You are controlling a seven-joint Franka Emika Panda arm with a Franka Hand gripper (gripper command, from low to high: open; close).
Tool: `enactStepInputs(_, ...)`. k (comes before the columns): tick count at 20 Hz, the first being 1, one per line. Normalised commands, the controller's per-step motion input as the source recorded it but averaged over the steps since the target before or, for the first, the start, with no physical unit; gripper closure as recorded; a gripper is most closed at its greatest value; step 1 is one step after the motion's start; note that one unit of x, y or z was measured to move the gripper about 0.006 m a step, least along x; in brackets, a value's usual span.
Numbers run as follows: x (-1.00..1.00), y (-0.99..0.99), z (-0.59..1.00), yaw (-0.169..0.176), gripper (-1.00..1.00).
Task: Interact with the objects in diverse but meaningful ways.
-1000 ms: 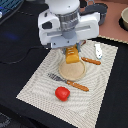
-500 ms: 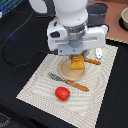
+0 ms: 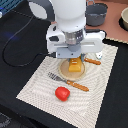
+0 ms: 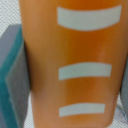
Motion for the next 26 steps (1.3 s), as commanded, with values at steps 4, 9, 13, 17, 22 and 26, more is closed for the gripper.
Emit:
enactStepInputs(4, 0.49, 0.08, 0.00, -0.019, 1.00)
enactStepInputs(9, 0.51, 0.05, -0.01, -0.024, 1.00)
enactStepInputs(13, 0.28, 0.00, 0.00, -0.038, 1.00)
enactStepInputs(17, 0.16, 0.00, 0.00, -0.024, -1.00)
enactStepInputs(22, 0.01, 0.11, 0.10, -0.002, -1.00)
enactStepInputs(26, 0.00, 0.18, 0.26, 0.000, -1.00)
